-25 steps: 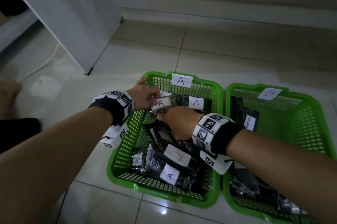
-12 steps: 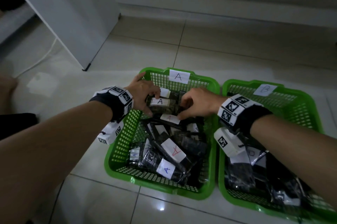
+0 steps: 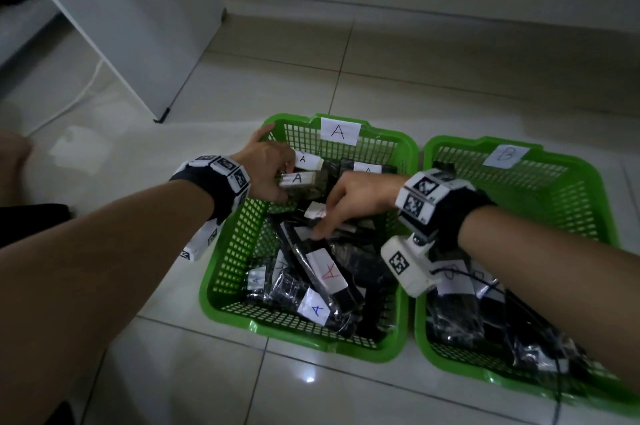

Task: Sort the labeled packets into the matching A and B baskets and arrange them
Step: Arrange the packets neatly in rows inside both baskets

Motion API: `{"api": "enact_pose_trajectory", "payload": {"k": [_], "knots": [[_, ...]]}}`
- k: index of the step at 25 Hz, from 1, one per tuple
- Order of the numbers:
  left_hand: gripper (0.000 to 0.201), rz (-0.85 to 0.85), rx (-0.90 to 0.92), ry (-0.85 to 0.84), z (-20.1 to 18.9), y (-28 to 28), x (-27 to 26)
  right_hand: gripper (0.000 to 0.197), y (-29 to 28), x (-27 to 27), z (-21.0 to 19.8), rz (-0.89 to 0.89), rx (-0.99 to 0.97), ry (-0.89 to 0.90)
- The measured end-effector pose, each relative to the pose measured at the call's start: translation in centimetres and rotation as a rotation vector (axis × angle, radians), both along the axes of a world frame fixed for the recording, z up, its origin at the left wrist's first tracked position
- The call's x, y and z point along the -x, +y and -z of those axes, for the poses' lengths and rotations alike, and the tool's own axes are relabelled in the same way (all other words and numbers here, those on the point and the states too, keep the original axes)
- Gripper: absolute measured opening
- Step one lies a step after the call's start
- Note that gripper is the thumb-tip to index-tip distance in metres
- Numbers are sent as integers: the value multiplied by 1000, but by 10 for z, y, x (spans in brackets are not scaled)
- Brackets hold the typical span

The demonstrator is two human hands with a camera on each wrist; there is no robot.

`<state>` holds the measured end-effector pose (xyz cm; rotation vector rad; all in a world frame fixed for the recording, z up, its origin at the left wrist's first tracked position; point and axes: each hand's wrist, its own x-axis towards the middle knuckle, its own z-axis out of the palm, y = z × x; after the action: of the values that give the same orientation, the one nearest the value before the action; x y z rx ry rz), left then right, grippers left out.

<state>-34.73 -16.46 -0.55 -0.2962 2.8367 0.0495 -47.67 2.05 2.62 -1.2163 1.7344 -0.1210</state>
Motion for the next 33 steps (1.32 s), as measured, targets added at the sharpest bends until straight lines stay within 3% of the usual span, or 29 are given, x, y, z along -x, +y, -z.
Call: {"api": "enact_pose_trajectory", "payload": {"k": [6,8,11,14,19,29,31,33], "knots": [[63,15,-10,66,5,0,-2,59,10,44,-16,248,-83,-272],[69,33,-9,42,3,3,-2,46,16,48,-24,246,-100,-351],[59,44,42,25,0,4,-1,29,20,60,-38,282,-27,-317],[48,36,62,15,2,4,-2,45,22,73,-44,368,67,-252],[69,73,171,-53,2,8,-2,47,28,71,-24,523,157,-258],[62,86,197,-72,0,8,2,57,35,68,-23,733,240,-355],[52,38,104,-6,-9,16,5,53,38,65,-24,769,277,-371],[30,-139,-227,234,-25,27,10,53,41,59,-24,764,299,-392]]}}
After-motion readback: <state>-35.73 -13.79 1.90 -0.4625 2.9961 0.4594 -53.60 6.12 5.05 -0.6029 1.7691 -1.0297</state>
